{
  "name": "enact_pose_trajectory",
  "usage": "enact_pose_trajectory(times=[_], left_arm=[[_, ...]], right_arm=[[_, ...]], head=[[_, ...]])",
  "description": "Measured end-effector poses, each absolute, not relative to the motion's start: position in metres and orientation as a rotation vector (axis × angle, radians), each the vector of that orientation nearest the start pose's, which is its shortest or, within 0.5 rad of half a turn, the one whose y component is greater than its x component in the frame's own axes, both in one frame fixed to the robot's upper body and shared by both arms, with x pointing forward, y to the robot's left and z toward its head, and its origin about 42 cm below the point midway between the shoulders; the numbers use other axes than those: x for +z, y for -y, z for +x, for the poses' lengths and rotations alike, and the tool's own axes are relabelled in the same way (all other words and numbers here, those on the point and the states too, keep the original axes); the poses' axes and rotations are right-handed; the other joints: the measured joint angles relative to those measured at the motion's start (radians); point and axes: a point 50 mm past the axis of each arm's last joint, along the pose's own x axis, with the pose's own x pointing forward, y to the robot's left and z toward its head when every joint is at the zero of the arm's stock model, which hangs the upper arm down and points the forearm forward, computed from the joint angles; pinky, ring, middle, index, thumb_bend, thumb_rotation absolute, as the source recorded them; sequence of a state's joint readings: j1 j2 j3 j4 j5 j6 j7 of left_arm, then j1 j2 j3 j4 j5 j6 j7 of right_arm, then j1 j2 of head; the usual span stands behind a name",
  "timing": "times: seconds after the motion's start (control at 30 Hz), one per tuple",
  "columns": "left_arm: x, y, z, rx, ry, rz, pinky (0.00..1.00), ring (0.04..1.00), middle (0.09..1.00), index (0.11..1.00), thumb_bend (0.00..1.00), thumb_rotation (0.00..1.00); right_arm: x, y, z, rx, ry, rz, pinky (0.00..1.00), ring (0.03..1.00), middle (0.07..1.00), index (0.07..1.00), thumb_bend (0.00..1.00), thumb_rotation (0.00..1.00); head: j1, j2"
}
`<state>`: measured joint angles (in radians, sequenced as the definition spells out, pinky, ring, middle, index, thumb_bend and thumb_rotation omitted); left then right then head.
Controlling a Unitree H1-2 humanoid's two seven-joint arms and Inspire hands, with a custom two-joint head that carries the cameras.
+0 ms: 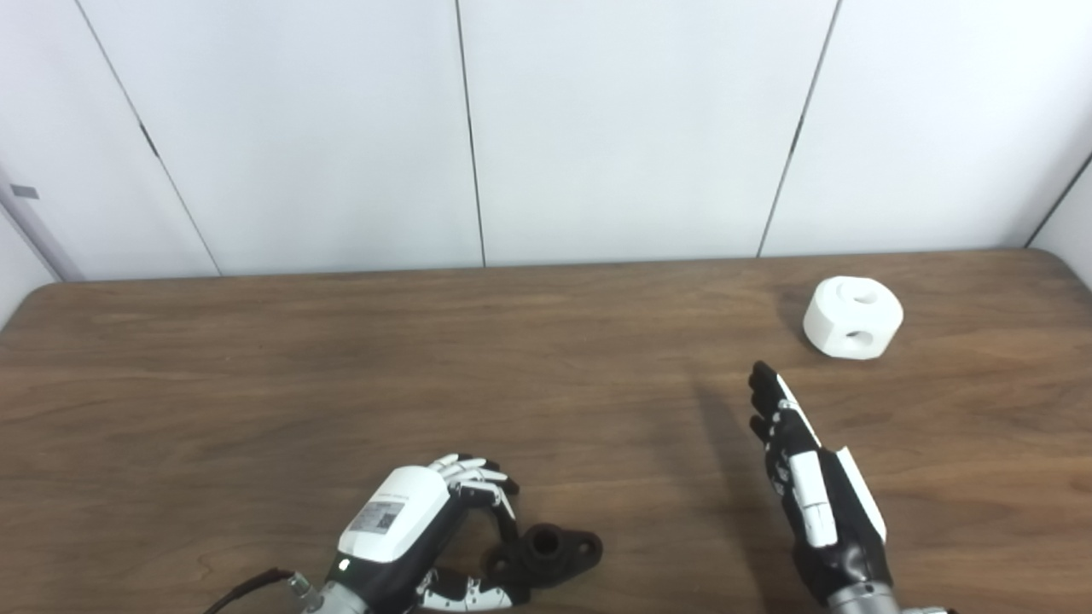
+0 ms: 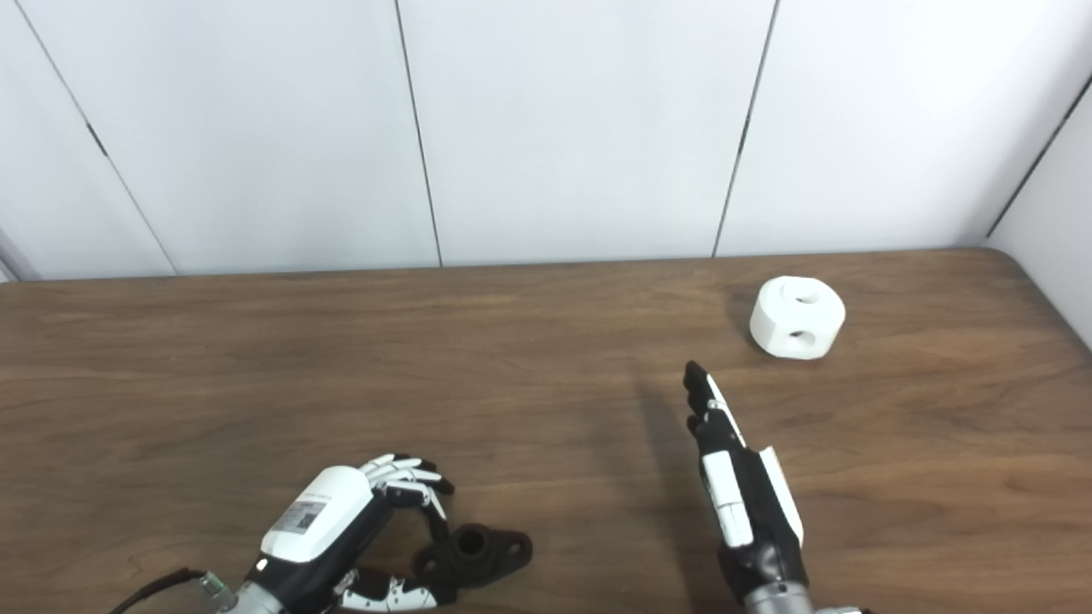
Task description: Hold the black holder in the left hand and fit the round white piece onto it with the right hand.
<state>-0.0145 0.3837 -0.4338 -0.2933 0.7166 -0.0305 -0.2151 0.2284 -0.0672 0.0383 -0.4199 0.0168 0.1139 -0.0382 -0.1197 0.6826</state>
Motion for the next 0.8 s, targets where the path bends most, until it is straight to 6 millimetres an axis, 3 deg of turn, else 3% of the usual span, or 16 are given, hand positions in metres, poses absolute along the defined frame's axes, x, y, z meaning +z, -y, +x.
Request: enact_pose_trajectory(times=[0.5, 0.8], left_arm=[[0.146, -0.194, 0.249, -0.632, 0.334, 1.066, 0.89, 0.83, 0.752, 0.485, 0.52, 0.05], [0.145, -0.194, 0.249, -0.649, 0.357, 1.08, 0.9, 0.83, 0.755, 0.485, 0.52, 0.05]], right_arm=[[0.161, 0.231, 0.206, -0.057, 0.103, -0.044, 1.0, 1.0, 0.982, 0.989, 0.66, 1.0], [0.184, 0.24, 0.2, -0.088, 0.16, -0.044, 1.0, 1.0, 0.996, 1.0, 0.62, 1.0]], head=[[-0.031, 0.009], [-0.058, 0.012]])
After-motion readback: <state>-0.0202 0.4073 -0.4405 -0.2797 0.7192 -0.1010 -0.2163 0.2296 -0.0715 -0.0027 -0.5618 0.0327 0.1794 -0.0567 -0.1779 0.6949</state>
